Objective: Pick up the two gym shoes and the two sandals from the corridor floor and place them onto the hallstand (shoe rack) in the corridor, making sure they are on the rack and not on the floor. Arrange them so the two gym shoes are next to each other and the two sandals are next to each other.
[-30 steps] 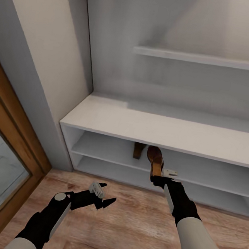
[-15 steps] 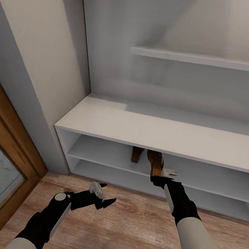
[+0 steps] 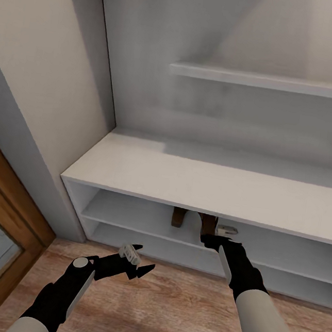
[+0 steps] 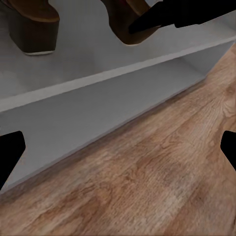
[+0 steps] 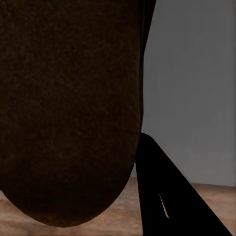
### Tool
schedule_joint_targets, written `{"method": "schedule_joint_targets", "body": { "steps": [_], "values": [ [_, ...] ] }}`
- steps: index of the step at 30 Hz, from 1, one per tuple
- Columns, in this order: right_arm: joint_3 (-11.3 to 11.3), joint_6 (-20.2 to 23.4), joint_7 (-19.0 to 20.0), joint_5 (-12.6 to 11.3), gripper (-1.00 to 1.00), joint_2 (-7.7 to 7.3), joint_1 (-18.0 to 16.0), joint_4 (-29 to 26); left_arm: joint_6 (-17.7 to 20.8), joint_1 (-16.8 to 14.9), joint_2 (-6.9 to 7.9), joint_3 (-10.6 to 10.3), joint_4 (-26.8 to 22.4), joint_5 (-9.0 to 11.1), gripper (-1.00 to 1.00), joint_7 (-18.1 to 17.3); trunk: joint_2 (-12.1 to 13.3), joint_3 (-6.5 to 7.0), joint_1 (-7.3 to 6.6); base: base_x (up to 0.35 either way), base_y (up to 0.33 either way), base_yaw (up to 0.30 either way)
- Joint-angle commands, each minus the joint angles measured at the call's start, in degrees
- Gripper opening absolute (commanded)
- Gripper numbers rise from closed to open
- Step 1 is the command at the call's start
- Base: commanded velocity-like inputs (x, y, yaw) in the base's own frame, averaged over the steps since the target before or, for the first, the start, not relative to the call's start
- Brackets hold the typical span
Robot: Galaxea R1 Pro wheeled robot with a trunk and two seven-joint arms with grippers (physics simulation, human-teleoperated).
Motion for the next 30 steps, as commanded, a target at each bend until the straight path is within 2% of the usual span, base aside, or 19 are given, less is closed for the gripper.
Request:
{"method": "schedule_joint_targets", "body": {
  "steps": [1, 13, 20, 28, 29, 30],
  "values": [
    [-0.20, 0.35, -0.04, 0.24, -1.00, 0.07, -0.02, -0.10, 0.35, -0.01, -0.03, 0.09, -0.09, -0.23, 1.00, -0.25, -0.02, -0.05, -0.01, 0.009, 0.000, 0.000],
    [-0.20, 0.35, -0.04, 0.23, -1.00, 0.06, -0.02, -0.06, 0.35, -0.01, -0.03, 0.09, -0.09, -0.23, 1.00, -0.25, -0.02, -0.05, -0.01, 0.064, 0.040, 0.000],
    [-0.20, 0.35, -0.09, 0.23, -1.00, 0.05, -0.02, -0.09, 0.36, -0.01, -0.03, 0.08, -0.09, -0.23, 1.00, -0.25, -0.02, -0.05, -0.01, 0.164, 0.002, 0.000],
    [-0.20, 0.35, -0.04, 0.25, -1.00, 0.05, -0.02, -0.04, 0.38, -0.01, -0.03, 0.09, -0.09, -0.23, 1.00, -0.25, -0.02, -0.05, -0.01, 0.019, 0.000, 0.000],
    [-0.20, 0.35, -0.04, 0.26, 1.00, 0.05, -0.02, -0.03, 0.38, -0.01, -0.03, 0.08, -0.09, -0.23, 1.00, -0.25, -0.02, -0.05, -0.01, 0.002, 0.000, 0.000],
    [-0.20, 0.35, -0.04, 0.27, 1.00, 0.06, -0.02, -0.06, 0.36, -0.01, -0.03, 0.07, -0.09, -0.23, 1.00, -0.25, -0.02, -0.05, -0.01, 0.000, 0.000, 0.000]
  ]
}}
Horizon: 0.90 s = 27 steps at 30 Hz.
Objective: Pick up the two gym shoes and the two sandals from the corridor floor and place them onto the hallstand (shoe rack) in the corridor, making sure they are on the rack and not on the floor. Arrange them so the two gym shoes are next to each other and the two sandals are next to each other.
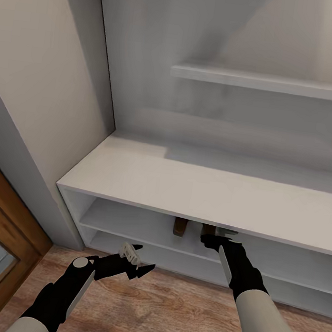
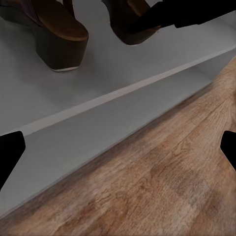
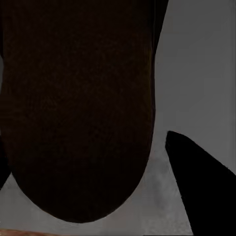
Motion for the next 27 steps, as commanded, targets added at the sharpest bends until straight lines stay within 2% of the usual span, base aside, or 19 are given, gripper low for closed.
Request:
{"method": "schedule_joint_targets", "body": {
  "steps": [1, 14, 27],
  "values": [
    [-0.21, 0.30, 0.12, 0.44, 1.00, 0.06, -0.02, -0.11, 0.35, -0.01, -0.03, 0.10, -0.09, -0.23, 1.00, -0.25, -0.02, -0.05, -0.01, 0.000, 0.000, 0.000],
    [-0.29, 0.30, 0.15, 0.39, 1.00, 0.07, -0.02, -0.12, 0.35, -0.01, -0.03, 0.12, -0.09, -0.23, 1.00, -0.25, -0.02, -0.05, -0.01, -0.019, 0.000, 0.000],
    [-0.29, 0.30, 0.15, 0.39, 1.00, 0.03, -0.02, -0.12, 0.35, -0.01, -0.03, 0.11, -0.09, -0.23, 1.00, -0.25, -0.02, -0.05, -0.01, -0.292, 0.000, 0.000]
  ]
}}
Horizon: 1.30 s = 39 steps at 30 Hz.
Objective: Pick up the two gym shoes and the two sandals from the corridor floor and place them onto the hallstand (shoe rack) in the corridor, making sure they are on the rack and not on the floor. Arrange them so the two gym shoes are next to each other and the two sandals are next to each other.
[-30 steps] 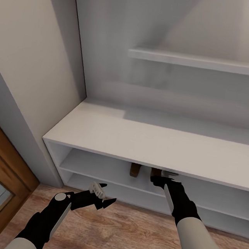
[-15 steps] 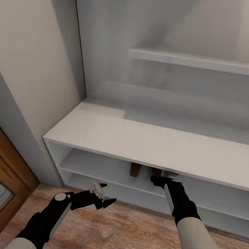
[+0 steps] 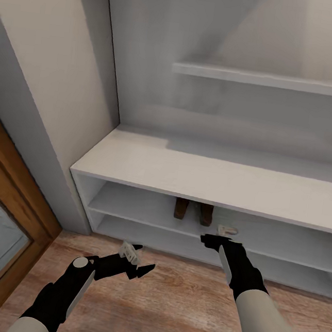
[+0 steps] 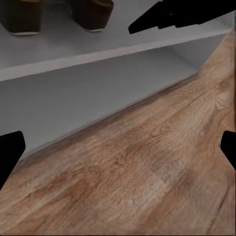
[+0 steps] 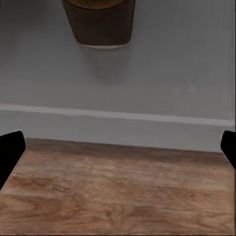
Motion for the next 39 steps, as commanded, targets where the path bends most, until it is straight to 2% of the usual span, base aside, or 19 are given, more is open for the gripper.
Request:
{"method": "schedule_joint_targets", "body": {
  "steps": [1, 29, 35, 37, 39],
  "values": [
    [-0.20, 0.31, 0.10, 0.45, 1.00, 0.07, -0.02, -0.09, 0.35, -0.01, -0.03, 0.09, -0.09, -0.23, 1.00, -0.25, -0.02, -0.05, -0.05, -0.336, 0.000, 0.000],
    [-0.36, 0.31, 0.52, -0.07, 1.00, 0.08, -0.02, -0.37, 0.41, -0.01, -0.03, 0.09, -0.27, -0.39, 1.00, -0.29, -0.02, -0.05, -0.05, -0.338, 0.000, 0.000],
    [-0.38, 0.31, 0.53, -0.12, 1.00, 0.10, 0.51, -0.26, 0.58, -0.13, 0.05, 0.40, -2.61, -0.39, 1.00, -0.42, -0.02, -0.05, -0.05, -0.338, 0.000, 0.000],
    [-0.38, 0.31, 0.52, -0.16, 1.00, 0.06, 0.58, -0.42, 0.55, -0.19, 0.06, 0.42, -7.30, -0.03, 1.00, -0.20, -0.02, -0.03, -0.05, -0.186, 0.000, -0.036],
    [-0.38, 0.35, 0.51, -0.16, 1.00, 0.09, 0.59, -0.48, 0.54, -0.19, 0.05, 0.43, -7.38, 0.00, 1.00, -0.14, -0.02, 0.01, -0.05, -0.020, 0.000, -0.149]
  ]
}}
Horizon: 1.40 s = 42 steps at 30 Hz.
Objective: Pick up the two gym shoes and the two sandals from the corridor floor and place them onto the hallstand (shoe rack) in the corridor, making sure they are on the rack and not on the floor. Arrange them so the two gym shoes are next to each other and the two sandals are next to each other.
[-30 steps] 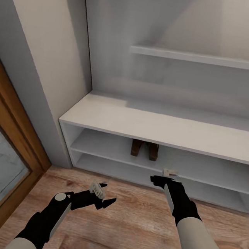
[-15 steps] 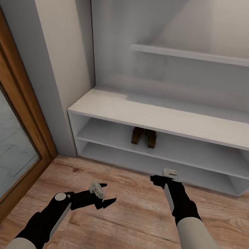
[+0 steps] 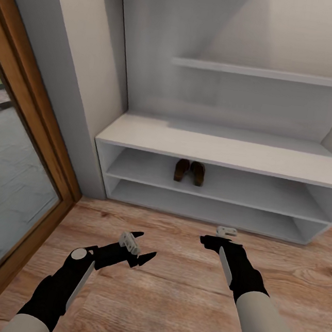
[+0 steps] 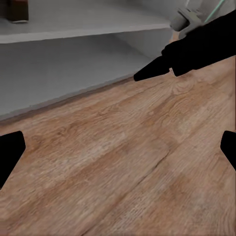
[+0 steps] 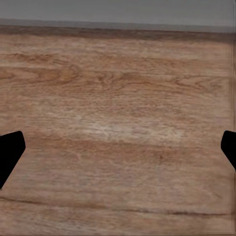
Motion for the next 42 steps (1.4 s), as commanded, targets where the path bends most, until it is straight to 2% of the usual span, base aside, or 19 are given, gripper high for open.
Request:
{"method": "schedule_joint_targets", "body": {
  "steps": [1, 42],
  "values": [
    [-0.19, 0.30, 0.08, 0.39, 1.00, 0.08, -0.04, -0.09, 0.37, 0.01, -0.02, 0.10, -0.12, -0.21, 1.00, -0.24, -0.02, -0.02, -0.01, -0.014, 0.000, -0.184],
    [-0.50, 0.33, 0.10, 0.39, 1.00, -0.08, -0.04, -0.05, 0.45, 0.17, 0.08, 0.90, -0.18, -0.18, 1.00, -0.19, -0.02, 1.22, -0.01, -0.001, 0.000, -0.273]
  ]
}}
